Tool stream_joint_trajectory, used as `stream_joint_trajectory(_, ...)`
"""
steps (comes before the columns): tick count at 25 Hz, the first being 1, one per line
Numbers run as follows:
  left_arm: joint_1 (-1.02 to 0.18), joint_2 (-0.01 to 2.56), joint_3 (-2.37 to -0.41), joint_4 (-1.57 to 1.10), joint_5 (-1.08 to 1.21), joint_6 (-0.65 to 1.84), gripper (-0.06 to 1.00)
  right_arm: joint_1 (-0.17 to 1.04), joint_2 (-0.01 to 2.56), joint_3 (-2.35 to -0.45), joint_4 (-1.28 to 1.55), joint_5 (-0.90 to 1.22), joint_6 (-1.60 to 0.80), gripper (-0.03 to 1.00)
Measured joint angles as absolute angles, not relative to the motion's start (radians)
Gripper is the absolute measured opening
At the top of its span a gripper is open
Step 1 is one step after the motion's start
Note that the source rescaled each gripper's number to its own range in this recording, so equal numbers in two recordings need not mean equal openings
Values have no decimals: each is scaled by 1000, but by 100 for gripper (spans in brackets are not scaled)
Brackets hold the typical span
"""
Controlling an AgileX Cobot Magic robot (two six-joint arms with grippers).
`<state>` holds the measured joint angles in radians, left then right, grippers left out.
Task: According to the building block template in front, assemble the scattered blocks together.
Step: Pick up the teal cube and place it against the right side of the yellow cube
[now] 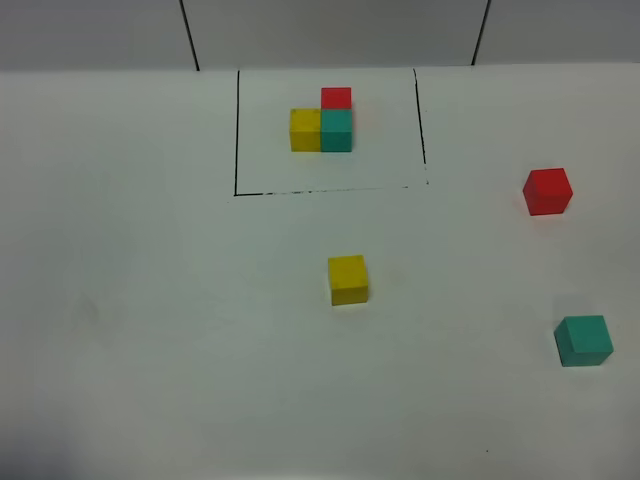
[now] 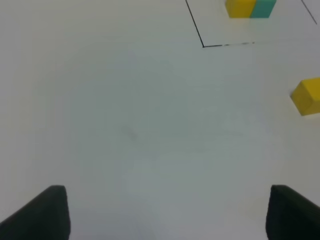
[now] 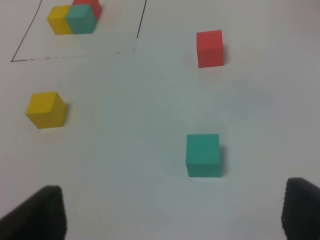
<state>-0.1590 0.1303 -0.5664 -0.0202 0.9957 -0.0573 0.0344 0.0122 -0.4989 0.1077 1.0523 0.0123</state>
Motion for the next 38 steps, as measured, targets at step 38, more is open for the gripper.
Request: stream_joint_trajectory(38, -42, -6, -503, -50, 1065, -57, 88, 34, 12, -499, 108, 1052, 12, 75)
